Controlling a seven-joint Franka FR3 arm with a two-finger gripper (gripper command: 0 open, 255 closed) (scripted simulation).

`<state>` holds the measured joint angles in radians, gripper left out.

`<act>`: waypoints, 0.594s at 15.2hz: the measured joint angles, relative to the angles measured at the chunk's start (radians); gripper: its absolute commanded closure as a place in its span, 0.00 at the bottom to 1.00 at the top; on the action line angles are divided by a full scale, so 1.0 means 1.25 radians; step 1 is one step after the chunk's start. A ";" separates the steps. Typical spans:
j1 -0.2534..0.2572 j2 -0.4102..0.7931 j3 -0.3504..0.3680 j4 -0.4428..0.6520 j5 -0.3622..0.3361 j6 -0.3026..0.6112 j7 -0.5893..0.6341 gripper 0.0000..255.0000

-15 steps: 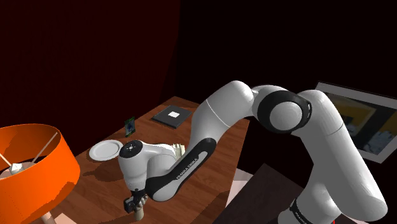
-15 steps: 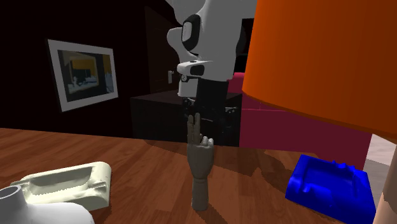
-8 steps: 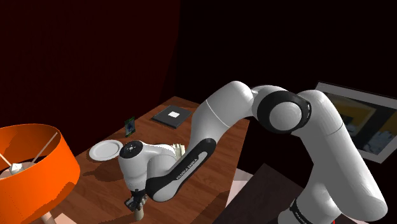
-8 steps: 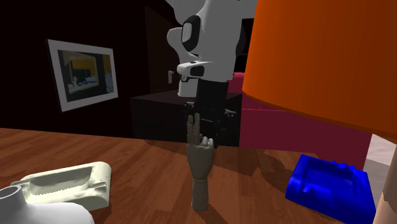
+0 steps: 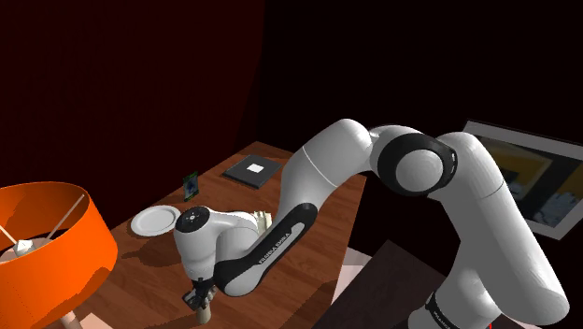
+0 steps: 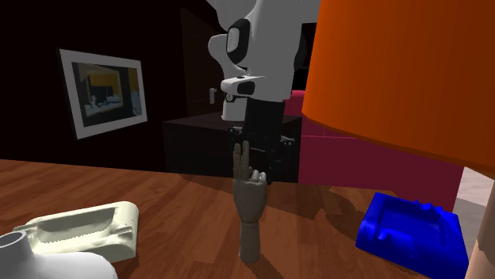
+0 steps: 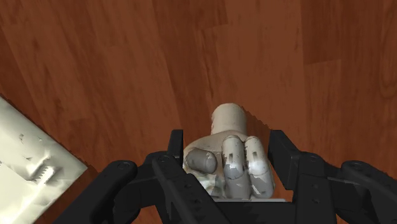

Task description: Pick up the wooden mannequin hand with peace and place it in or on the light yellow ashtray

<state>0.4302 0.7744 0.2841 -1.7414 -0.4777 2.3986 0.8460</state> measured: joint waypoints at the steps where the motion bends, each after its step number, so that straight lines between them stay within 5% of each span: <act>1: 0.000 0.000 0.000 0.000 0.000 0.000 0.000 1.00; 9: -0.014 -0.058 0.019 -0.018 0.021 -0.040 -0.016 1.00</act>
<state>0.4132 0.7023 0.3084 -1.7645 -0.4511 2.3489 0.8263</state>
